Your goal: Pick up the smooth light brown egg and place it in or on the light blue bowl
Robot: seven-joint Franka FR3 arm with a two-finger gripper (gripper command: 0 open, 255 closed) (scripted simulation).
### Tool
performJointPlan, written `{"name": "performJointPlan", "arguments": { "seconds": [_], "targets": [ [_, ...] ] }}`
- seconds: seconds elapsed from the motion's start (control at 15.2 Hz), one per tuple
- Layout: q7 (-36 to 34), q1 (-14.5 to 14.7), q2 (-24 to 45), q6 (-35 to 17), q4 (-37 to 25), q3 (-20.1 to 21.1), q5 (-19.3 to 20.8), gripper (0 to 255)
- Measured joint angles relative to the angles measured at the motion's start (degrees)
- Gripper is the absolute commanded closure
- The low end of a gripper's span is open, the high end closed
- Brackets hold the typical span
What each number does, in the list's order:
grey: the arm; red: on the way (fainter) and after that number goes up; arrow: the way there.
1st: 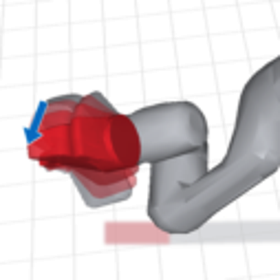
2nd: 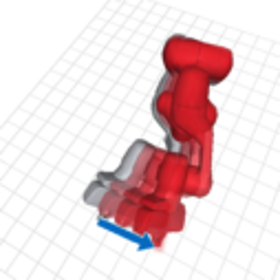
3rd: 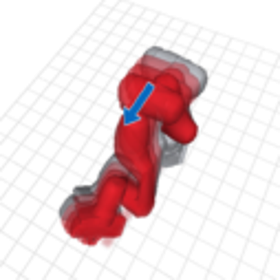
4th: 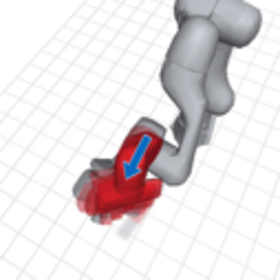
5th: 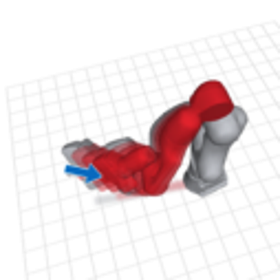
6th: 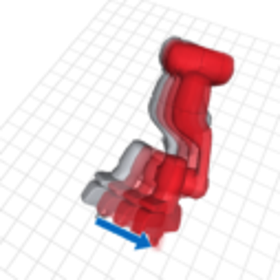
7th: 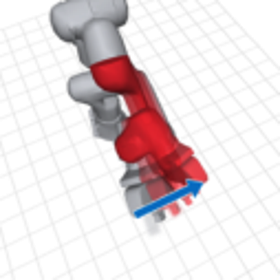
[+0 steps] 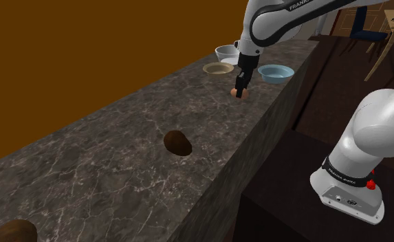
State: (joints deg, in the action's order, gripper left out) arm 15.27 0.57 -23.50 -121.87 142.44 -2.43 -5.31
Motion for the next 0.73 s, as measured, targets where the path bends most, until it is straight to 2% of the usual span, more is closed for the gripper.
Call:
{"name": "performJointPlan", "arguments": {
  "seconds": [0.2, 0.73],
  "targets": [
    [-0.1, 0.0, -0.2, 0.4, -0.2, 0.0, 0.0, 255],
    [-0.6, -0.1, -1.9, 6.5, -4.6, 0.0, 0.4, 255]
  ]
}}
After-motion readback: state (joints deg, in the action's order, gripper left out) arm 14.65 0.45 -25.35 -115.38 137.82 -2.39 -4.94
